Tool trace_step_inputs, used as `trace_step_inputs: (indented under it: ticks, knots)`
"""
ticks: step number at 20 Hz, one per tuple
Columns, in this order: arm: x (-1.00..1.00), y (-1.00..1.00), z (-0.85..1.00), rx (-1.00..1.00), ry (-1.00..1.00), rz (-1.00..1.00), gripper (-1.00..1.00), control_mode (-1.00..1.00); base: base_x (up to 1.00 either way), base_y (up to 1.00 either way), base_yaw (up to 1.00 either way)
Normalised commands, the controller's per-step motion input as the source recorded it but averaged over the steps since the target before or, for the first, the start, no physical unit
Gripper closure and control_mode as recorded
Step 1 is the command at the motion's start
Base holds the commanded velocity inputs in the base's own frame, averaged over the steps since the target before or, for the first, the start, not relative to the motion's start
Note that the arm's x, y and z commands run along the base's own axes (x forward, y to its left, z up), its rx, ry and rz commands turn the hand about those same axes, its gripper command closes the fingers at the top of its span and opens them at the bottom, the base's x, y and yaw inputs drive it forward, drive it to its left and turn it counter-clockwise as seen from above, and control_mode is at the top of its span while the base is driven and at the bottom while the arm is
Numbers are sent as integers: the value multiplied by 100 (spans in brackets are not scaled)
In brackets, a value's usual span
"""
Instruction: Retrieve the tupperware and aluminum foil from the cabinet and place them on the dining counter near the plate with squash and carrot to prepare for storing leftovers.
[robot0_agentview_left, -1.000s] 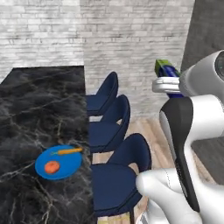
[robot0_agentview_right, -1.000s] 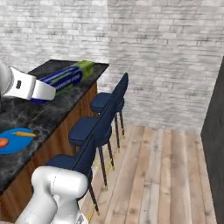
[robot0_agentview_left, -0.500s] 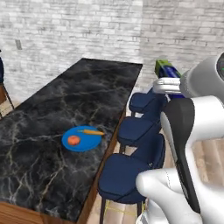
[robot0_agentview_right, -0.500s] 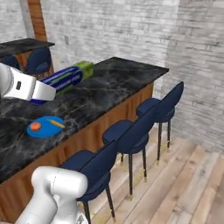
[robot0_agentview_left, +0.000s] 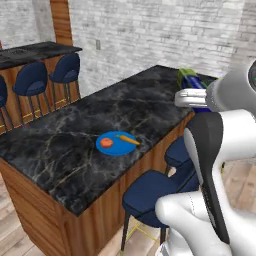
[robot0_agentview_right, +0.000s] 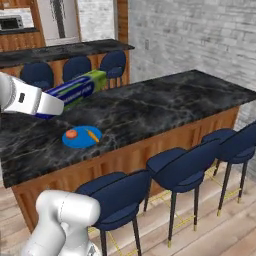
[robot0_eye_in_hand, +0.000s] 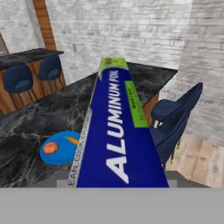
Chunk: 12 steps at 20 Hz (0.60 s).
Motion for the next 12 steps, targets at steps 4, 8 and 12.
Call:
trace_step_inputs:
  ticks: [4,8,12]
  knots:
    - [0,0,0,0,0,0,100,100,84,-51,60]
    - [0,0,0,0,0,0,100,100,53,-97,45]
    - [0,0,0,0,0,0,100,100,28,-100,38]
